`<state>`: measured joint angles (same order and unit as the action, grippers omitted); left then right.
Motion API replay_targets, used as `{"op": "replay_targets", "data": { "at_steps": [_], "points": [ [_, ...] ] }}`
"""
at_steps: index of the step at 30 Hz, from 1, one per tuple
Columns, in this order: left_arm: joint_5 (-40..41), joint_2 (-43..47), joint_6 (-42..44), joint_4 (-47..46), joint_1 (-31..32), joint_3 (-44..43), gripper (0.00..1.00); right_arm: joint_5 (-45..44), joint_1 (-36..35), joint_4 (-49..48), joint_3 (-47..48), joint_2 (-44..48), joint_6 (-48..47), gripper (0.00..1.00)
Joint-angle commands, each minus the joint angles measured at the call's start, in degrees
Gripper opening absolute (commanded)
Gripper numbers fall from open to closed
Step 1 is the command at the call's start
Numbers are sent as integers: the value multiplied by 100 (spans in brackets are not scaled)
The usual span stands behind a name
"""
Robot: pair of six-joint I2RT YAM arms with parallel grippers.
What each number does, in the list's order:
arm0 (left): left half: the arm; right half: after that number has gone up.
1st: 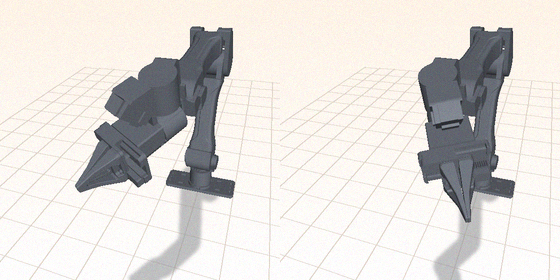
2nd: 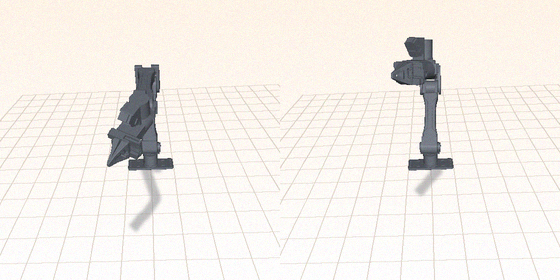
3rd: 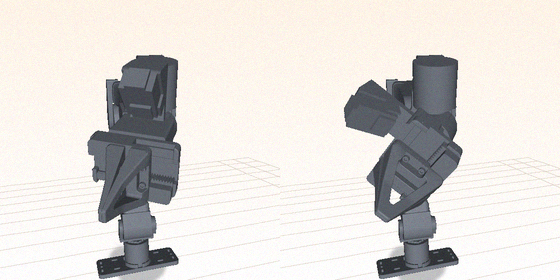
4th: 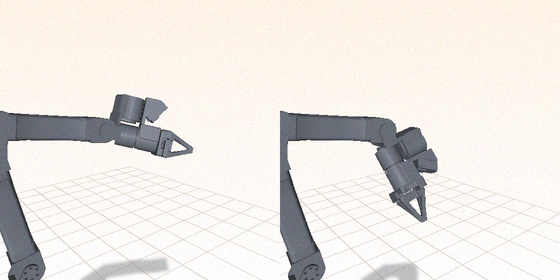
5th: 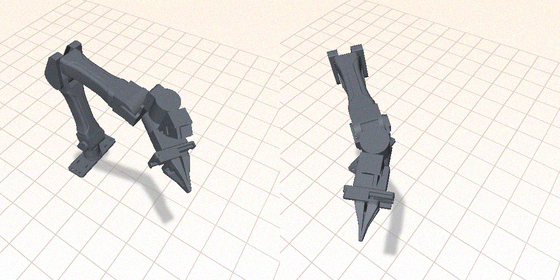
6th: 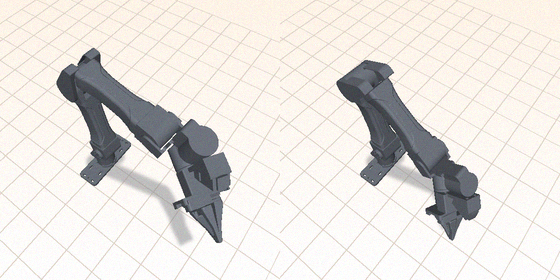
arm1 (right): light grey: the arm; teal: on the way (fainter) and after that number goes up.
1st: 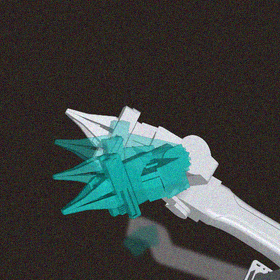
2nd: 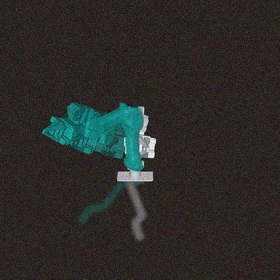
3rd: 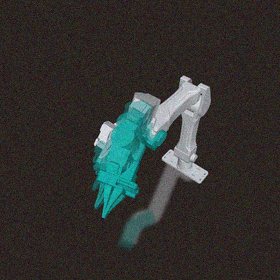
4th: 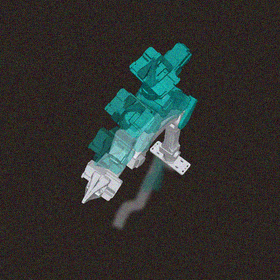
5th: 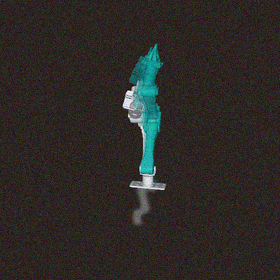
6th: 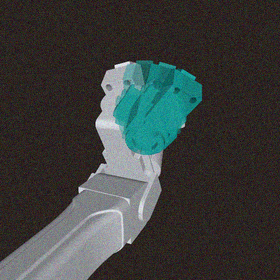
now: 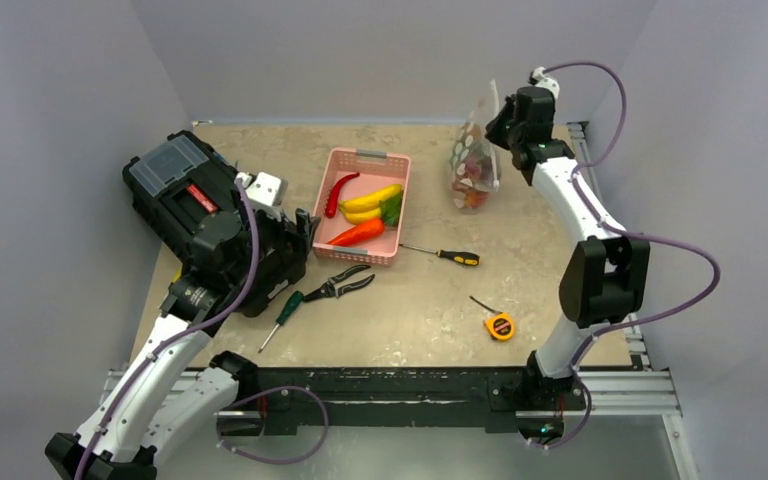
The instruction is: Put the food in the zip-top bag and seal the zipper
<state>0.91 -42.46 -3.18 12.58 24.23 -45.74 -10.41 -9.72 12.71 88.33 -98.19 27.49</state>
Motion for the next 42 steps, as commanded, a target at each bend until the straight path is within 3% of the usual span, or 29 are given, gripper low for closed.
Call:
{"op": "replay_targets", "data": {
  "at_steps": [1, 6, 13, 17, 19, 23, 26, 34, 42],
  "points": [
    [52, 7, 90, -58, 38, -172, 95, 1622, 1111, -1339, -266, 54, 1539, 0],
    [-6, 23, 89, -58, 38, -186, 95, 1464, 1897, -1594, -1285, -278, 2025, 0],
    [-13, -30, 90, -57, 47, -177, 95, 360, 2011, -2043, -2557, -78, 1799, 0],
    [-50, -35, 81, -70, 47, -188, 95, -159, 2055, -1821, -2523, -75, 1349, 0],
    [-68, -19, 72, -59, 41, -191, 95, -258, 2056, -1531, -2345, -96, 1056, 11],
    [-64, 9, 63, -63, 47, -190, 95, -687, 2054, -1280, -2347, 207, 895, 51],
    [-64, 17, 42, -70, 47, -190, 95, -802, 2054, -984, -2469, 634, 813, 65],
    [-285, 44, -46, -89, 55, -191, 95, -1297, 1649, -666, -2823, 2012, 343, 78],
    [-268, 109, -71, -115, 71, -173, 95, -1508, -401, -559, -2790, 3116, -414, 86]
  ]
}}
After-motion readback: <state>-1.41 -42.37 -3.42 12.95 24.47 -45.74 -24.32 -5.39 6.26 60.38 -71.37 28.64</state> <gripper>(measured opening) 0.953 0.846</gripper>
